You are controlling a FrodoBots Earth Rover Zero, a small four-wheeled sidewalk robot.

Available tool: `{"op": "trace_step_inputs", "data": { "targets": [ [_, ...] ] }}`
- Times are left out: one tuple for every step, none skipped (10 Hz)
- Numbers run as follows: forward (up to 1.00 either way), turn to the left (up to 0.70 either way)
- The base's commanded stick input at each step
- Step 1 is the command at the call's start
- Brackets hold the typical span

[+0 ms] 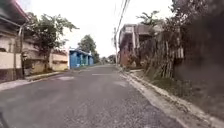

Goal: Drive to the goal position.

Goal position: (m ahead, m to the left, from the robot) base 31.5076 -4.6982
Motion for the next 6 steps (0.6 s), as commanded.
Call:
{"op": "trace_step_inputs", "data": {
  "targets": [
    [0.67, 0.00],
    [0.69, 0.00],
    [0.70, 0.00],
    [0.70, 0.00],
    [0.70, 0.00],
    [0.70, 0.00]
  ]
}}
